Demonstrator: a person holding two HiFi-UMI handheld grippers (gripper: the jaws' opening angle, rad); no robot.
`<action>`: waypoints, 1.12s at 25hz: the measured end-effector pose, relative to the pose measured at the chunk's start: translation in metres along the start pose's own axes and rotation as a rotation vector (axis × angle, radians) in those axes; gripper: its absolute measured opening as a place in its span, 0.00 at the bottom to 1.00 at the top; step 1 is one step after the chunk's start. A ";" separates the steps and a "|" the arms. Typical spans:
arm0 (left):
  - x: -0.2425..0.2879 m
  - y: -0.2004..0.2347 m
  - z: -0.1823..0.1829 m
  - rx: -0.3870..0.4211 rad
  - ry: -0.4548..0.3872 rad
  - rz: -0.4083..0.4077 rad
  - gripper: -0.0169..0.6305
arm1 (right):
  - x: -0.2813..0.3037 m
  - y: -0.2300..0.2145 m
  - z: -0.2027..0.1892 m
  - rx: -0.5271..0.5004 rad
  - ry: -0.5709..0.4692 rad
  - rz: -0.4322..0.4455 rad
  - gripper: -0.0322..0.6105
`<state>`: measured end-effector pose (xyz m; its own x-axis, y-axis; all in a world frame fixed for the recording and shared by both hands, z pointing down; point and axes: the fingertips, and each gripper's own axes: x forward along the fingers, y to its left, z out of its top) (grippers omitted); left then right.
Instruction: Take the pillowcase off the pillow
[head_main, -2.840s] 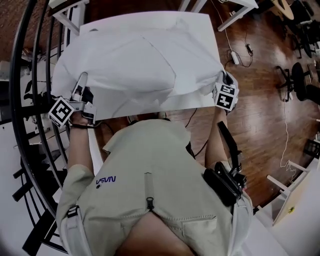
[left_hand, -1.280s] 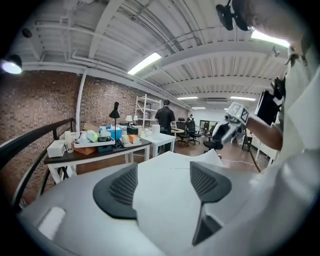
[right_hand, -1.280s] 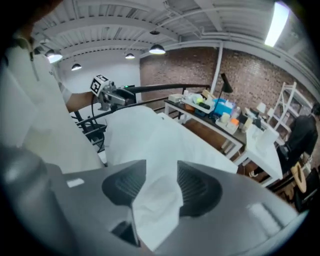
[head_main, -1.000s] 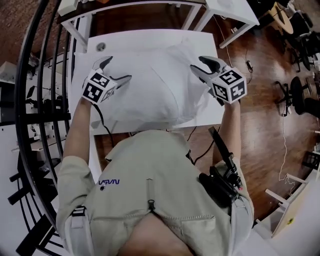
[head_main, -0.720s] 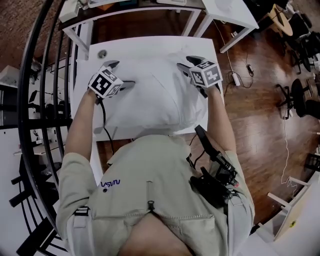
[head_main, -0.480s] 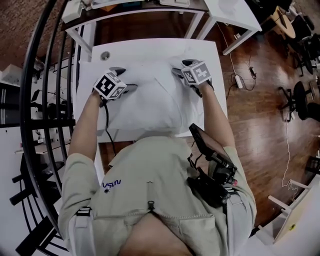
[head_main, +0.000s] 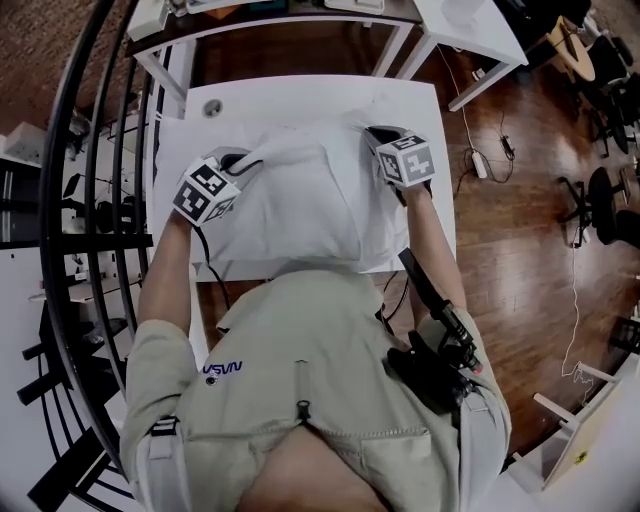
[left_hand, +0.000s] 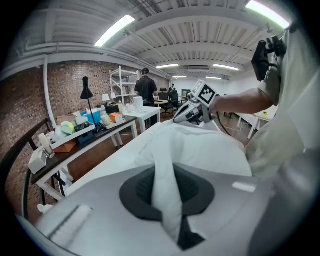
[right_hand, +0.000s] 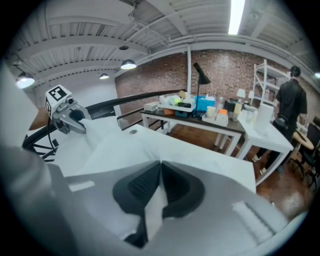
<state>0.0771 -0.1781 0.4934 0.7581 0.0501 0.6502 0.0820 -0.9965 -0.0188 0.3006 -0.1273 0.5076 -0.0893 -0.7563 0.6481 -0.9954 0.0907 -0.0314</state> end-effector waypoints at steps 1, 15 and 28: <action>-0.007 -0.001 0.004 -0.008 -0.025 0.005 0.07 | -0.006 -0.006 0.002 0.008 -0.017 -0.030 0.06; -0.100 -0.009 0.038 -0.100 -0.262 0.095 0.06 | -0.088 -0.112 0.006 0.202 -0.196 -0.454 0.06; -0.151 0.002 0.062 -0.138 -0.394 0.140 0.05 | -0.107 -0.182 -0.057 0.395 -0.102 -0.682 0.06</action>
<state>0.0029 -0.1834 0.3475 0.9467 -0.0904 0.3091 -0.1058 -0.9938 0.0334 0.4933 -0.0259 0.4870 0.5605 -0.6199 0.5492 -0.7689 -0.6359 0.0669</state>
